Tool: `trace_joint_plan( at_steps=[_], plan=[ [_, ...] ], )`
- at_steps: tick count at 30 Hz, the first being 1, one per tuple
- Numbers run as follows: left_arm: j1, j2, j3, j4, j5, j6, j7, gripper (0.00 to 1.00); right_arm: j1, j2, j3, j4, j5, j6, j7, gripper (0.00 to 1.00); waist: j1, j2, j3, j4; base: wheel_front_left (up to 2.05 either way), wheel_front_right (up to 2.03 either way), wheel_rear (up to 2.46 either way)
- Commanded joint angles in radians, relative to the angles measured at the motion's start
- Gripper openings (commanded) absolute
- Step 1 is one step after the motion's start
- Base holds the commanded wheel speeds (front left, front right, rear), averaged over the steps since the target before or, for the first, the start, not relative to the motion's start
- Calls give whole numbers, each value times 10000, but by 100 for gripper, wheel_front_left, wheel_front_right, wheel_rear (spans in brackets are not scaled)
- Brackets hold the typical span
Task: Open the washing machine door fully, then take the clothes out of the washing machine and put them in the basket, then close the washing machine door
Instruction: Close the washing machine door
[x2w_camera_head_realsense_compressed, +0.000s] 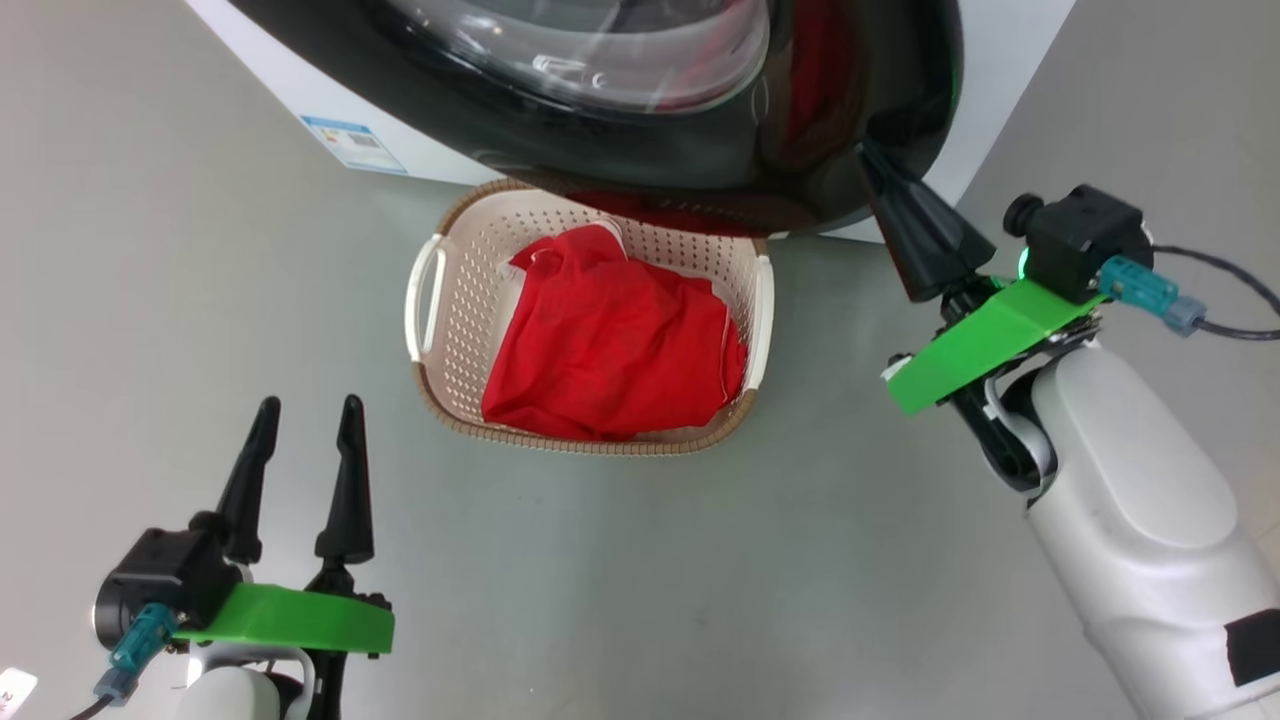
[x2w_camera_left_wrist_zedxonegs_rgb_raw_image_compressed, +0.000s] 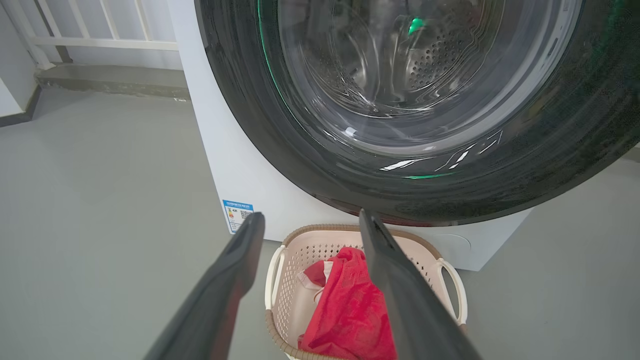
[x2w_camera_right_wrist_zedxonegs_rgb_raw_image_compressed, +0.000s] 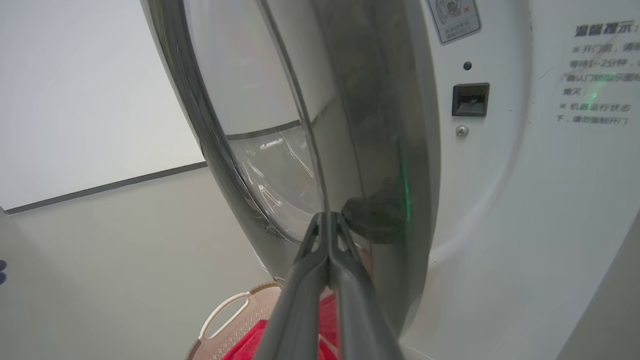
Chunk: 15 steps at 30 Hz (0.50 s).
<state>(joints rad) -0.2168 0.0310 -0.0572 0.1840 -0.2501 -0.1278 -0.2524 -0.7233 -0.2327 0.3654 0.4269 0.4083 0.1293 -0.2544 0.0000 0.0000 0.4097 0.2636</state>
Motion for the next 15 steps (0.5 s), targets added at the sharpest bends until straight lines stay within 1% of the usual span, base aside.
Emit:
trace_joint_plan(
  at_steps=[1,6,15],
  plan=[
    [-199,193,310,-305,-93,-29,-93,100,-205,146,-79,-209,-4,14,-74,0,0,0,169,63,0,0,0],
    [-296,193,311,-398,-112,-29,-93,100,-521,167,-301,-204,-56,14,-74,0,0,0,375,42,0,0,0],
    [-670,193,2,-544,-194,-29,-93,100,-1431,92,-610,-83,-107,14,-74,0,0,0,968,134,0,0,0]
  ],
)
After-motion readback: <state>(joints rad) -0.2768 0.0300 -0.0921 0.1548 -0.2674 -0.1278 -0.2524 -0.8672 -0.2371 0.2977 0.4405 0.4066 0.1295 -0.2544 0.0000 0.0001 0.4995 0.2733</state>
